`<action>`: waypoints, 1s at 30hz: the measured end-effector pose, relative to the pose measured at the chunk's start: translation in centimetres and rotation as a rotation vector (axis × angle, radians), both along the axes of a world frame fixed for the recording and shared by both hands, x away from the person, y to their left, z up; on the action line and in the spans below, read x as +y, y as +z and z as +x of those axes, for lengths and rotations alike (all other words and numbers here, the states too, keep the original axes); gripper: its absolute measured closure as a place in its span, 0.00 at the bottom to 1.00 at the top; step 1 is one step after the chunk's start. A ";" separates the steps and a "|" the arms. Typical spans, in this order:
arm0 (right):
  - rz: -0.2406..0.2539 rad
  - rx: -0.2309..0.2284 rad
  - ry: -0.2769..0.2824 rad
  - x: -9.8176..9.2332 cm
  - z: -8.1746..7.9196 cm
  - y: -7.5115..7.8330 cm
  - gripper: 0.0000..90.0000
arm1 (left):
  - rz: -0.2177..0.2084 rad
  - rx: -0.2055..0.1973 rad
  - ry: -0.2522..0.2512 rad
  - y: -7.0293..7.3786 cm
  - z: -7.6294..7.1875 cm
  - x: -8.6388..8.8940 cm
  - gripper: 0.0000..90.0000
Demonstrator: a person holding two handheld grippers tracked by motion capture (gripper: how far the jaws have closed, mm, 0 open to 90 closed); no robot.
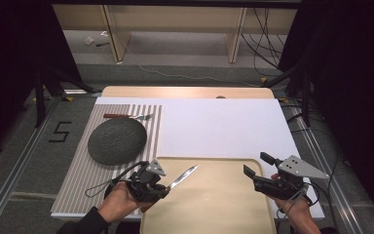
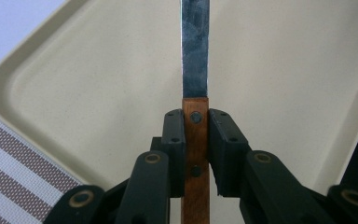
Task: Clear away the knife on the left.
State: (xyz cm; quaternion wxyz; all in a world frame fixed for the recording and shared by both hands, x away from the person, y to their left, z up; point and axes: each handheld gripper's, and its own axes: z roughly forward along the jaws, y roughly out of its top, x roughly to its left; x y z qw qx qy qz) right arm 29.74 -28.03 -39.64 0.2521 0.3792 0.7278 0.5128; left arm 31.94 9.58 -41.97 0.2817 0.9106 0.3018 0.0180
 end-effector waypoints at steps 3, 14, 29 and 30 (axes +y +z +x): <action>0.001 -0.001 0.001 0.0 0.0 0.0 0.30 | -0.001 0.008 -0.005 0.0 0.2 -0.3 0.86; 0.001 -0.001 0.001 0.0 0.0 0.0 0.30 | -0.005 0.030 -0.009 -0.3 1.0 -1.4 0.86; 0.002 -0.004 0.000 0.0 0.0 0.0 0.30 | 0.003 0.041 -0.011 -0.9 1.2 -2.2 0.86; 0.002 -0.004 0.000 0.0 0.0 0.0 0.30 | 0.004 0.046 -0.013 -1.0 1.2 -2.3 0.86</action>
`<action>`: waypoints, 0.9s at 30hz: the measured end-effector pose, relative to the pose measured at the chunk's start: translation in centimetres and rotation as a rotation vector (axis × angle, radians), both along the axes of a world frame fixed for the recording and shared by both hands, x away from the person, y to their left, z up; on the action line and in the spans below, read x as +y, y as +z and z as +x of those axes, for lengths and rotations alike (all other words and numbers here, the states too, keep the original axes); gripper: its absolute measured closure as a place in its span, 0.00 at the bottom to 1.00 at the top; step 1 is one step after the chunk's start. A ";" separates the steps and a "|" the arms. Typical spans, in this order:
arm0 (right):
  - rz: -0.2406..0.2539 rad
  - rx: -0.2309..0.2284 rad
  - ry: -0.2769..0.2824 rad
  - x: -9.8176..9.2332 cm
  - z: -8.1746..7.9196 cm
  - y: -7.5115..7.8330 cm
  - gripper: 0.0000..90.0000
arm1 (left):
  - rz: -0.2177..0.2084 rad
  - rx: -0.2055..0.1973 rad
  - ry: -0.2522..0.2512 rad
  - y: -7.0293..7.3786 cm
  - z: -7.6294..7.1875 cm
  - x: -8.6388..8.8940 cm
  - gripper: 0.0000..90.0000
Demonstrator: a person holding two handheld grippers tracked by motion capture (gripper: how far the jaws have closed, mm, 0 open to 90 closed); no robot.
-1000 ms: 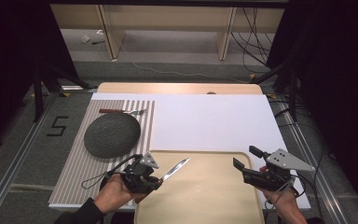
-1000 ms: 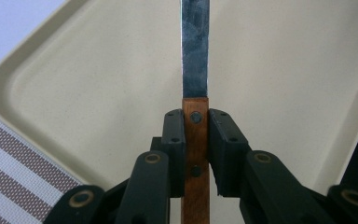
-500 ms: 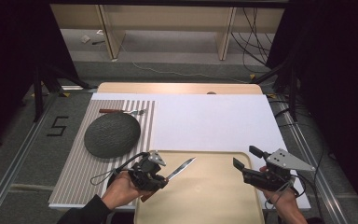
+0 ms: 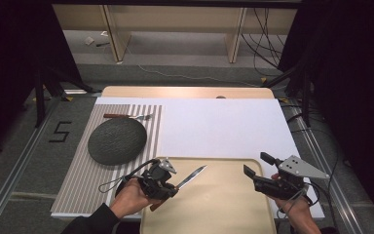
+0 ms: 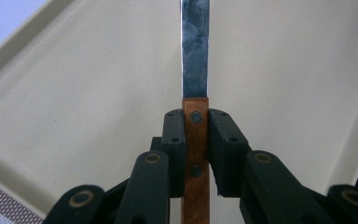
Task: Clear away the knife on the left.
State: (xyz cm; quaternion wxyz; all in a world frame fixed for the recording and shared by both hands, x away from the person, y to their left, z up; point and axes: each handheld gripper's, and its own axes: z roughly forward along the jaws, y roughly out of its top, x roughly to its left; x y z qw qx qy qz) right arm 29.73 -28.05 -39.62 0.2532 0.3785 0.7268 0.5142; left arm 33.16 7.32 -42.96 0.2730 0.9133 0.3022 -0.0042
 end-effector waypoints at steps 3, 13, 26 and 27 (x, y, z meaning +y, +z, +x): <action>0.000 0.000 0.000 0.0 0.0 0.0 0.30 | 0.005 0.007 0.003 -0.2 0.0 -0.2 0.86; -0.002 -0.001 0.001 0.0 0.0 0.0 0.30 | 0.010 0.015 -0.016 -0.5 -0.1 -0.7 0.86; -0.002 -0.002 0.002 0.0 -0.1 0.0 0.30 | 0.035 0.045 -0.019 -1.5 -0.1 -1.2 0.86; -0.002 -0.002 0.002 0.0 -0.1 0.0 0.30 | 0.035 0.053 -0.015 -1.7 -0.1 -1.2 0.86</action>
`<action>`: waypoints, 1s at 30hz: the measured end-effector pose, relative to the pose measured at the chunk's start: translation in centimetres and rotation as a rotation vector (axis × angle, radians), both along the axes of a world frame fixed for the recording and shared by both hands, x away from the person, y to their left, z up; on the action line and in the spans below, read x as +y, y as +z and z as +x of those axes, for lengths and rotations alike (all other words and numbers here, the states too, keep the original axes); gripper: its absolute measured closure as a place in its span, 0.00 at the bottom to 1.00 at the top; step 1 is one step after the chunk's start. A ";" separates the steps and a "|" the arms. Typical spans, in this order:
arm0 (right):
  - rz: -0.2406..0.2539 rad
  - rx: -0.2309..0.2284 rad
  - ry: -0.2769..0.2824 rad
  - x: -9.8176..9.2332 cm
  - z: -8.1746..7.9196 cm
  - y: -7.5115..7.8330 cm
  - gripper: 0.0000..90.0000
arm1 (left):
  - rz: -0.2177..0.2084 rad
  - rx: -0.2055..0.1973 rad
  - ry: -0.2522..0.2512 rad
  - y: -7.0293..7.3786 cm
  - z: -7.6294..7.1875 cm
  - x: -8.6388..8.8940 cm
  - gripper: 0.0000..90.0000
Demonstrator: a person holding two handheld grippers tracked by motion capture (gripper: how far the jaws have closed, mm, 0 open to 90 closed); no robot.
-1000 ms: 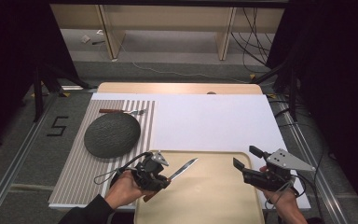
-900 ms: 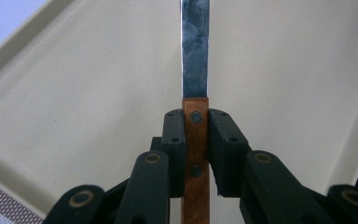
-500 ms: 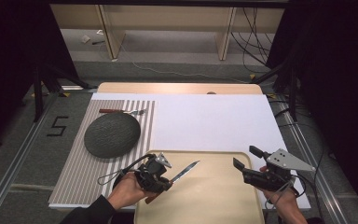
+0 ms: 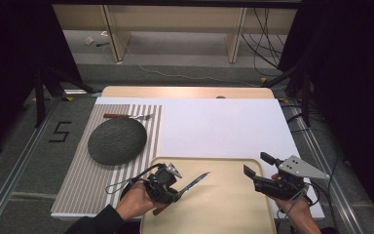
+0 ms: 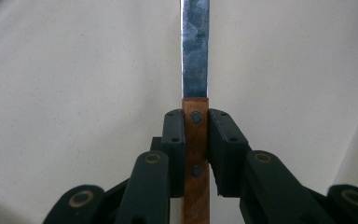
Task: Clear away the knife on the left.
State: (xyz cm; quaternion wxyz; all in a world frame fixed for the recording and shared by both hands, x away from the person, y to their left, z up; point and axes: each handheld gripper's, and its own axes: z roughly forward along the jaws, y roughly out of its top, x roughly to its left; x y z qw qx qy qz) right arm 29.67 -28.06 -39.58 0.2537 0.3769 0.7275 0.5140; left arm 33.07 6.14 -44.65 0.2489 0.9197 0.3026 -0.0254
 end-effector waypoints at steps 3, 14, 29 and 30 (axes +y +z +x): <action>0.000 0.000 0.000 0.0 0.0 0.0 0.30 | -0.001 0.015 -0.001 -0.3 0.1 0.1 0.86; 0.000 0.000 0.001 0.0 0.0 0.0 0.30 | -0.035 0.082 0.025 -1.2 0.7 0.7 0.85; 0.000 0.001 0.001 0.0 0.0 0.0 0.30 | -0.161 0.108 0.005 -0.9 0.8 1.1 0.57; 0.001 0.001 0.002 0.0 0.0 0.0 0.30 | -0.172 0.106 0.009 -0.9 0.8 1.1 0.53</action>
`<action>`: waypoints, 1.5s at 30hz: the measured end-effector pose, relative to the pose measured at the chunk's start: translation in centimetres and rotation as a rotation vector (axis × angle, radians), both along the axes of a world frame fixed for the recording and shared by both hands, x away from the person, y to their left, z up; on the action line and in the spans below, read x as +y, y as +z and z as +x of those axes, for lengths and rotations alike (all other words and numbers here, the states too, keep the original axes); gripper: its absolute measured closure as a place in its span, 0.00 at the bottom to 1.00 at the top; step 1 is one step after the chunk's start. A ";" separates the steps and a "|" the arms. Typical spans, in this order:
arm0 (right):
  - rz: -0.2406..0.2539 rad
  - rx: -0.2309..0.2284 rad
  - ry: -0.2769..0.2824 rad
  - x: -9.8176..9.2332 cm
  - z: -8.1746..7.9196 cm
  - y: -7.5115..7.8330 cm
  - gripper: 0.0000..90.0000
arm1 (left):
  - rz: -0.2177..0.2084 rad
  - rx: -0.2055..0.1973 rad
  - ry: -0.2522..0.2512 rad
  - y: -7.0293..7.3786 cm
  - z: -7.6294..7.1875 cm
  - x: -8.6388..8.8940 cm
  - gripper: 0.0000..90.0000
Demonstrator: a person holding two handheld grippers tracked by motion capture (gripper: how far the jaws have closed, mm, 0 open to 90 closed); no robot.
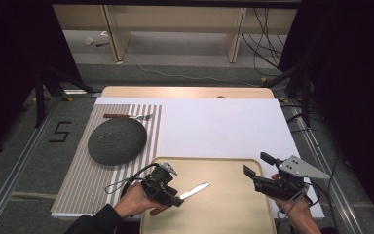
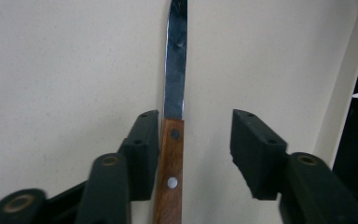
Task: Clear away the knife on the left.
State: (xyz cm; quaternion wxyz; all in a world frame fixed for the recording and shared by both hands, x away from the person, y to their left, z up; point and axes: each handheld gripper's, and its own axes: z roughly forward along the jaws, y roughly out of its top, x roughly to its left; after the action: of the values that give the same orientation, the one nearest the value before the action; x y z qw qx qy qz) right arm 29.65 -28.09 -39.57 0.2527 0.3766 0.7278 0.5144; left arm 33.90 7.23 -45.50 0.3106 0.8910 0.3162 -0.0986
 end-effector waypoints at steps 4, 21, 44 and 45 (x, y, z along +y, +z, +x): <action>0.000 0.000 0.000 0.0 0.0 0.0 0.30 | -0.032 -0.018 -0.004 0.3 -0.1 -0.1 0.46; 0.001 -0.002 -0.001 0.0 0.0 0.0 0.30 | -0.024 -0.001 -0.046 -0.2 0.6 -2.1 0.99; -0.001 -0.004 0.003 0.0 0.0 0.0 0.30 | 0.103 -0.027 -0.028 -1.4 1.5 -3.0 1.00; -0.001 -0.004 0.003 0.0 0.0 0.0 0.30 | 0.104 -0.026 -0.025 -1.4 1.5 -3.0 1.00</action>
State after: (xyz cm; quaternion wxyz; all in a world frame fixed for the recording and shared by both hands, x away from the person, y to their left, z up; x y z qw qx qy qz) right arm 29.64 -28.12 -39.56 0.2536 0.3746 0.7281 0.5150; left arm 35.41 4.28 -46.88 0.2669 0.9109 0.3056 -0.0745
